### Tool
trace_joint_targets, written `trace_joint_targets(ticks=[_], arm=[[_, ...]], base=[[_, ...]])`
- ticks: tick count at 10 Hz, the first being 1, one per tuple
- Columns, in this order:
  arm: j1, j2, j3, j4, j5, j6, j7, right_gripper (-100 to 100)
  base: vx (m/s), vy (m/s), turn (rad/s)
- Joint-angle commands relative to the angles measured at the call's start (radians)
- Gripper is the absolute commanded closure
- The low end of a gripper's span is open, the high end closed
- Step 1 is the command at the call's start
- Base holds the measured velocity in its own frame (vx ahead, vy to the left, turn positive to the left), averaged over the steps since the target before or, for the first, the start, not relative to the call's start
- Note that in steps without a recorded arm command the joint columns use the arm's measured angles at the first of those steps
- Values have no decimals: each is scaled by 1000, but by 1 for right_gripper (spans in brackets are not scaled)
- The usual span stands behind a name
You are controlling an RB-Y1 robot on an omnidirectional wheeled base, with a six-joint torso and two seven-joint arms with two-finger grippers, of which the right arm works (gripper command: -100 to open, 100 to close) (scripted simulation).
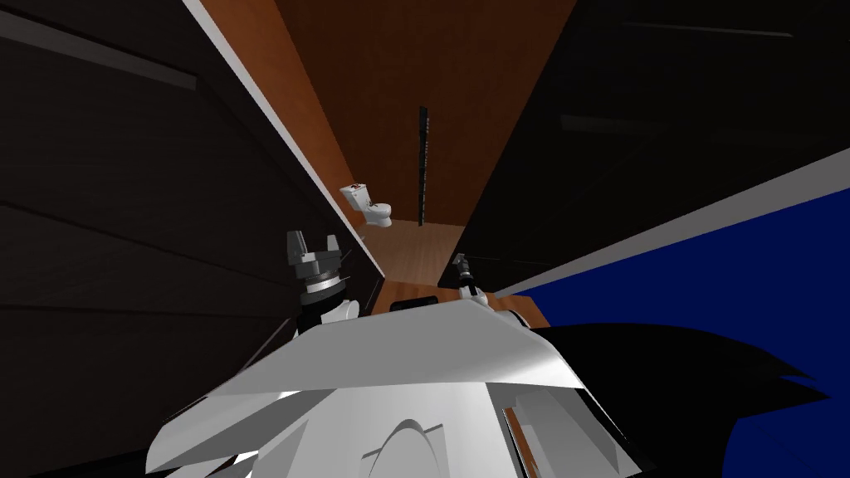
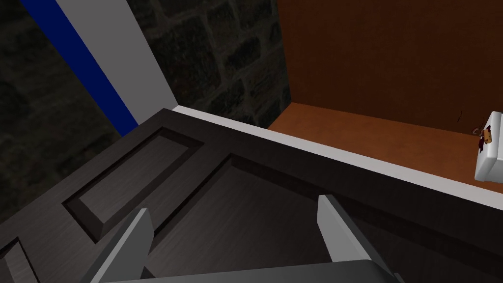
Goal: Pull the door open
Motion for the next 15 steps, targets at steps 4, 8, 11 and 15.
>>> trace_joint_targets(ticks=[4, 8, 11, 15], arm=[[20, -21, 46, -9, 27, -19, -47, 100], [31, -43, 82, -14, 48, -38, -87, 100], [40, -59, 105, -6, 63, -61, -114, 100], [64, -94, 148, -12, 92, -103, -167, 100]], base=[[-194, -33, 86], [-202, -51, 89], [-173, -39, 71], [-227, -66, 87]])
